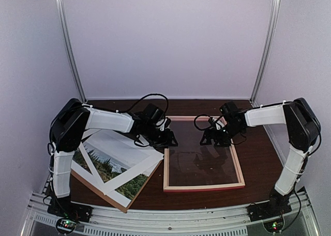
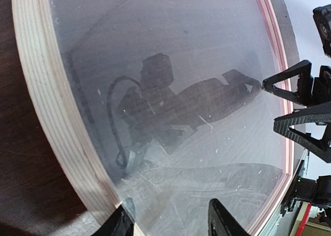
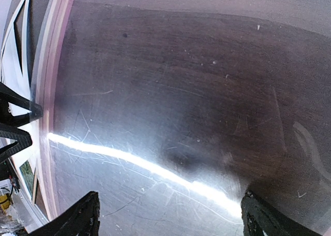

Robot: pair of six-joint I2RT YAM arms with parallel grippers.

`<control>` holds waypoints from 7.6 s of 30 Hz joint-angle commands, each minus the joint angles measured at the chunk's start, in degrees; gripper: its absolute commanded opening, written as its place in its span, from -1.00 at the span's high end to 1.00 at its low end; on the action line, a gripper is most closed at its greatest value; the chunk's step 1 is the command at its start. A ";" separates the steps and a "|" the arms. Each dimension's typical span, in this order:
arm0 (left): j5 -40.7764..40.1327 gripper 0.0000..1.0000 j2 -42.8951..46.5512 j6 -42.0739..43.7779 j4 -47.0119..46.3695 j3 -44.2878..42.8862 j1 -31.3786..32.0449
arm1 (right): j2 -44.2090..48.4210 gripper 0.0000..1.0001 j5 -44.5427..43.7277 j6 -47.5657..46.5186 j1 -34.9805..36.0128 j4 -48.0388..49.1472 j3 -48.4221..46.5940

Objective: Put the photo into the frame
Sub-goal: Place the glass panel in the frame body, then press the glass panel into the frame body.

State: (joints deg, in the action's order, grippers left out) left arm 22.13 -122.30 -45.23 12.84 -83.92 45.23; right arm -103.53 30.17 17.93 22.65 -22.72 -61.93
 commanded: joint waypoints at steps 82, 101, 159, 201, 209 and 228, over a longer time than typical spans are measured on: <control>-29.86 -0.06 3.47 24.02 14.37 -11.00 -1.55 | 4.62 -0.26 -22.53 -5.65 -8.02 -10.50 -4.34; -25.77 -0.06 1.74 23.17 12.76 -10.42 -1.60 | 0.55 0.27 -14.30 -6.60 -11.84 -10.25 -3.55; -30.47 -0.43 -20.11 22.07 28.09 -36.69 -4.71 | 0.94 0.53 -10.64 -4.45 -11.93 -6.45 -0.54; -32.51 -0.47 -29.30 22.53 28.40 -50.91 -8.85 | 2.26 0.48 -11.20 -3.21 -11.93 -5.98 0.19; -30.23 -0.46 -21.85 21.91 28.18 -40.90 -7.46 | 2.63 0.49 -11.09 -2.18 -11.93 -5.29 0.66; -26.16 -0.47 -8.07 18.39 24.99 -24.93 -3.55 | 2.75 0.61 -14.70 -0.04 -11.87 -4.42 1.70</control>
State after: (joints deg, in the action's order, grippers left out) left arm -6.07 -134.91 -25.47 39.11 -110.72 41.87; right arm -102.43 19.22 16.91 10.66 -27.68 -61.25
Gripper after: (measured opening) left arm 0.733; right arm 0.204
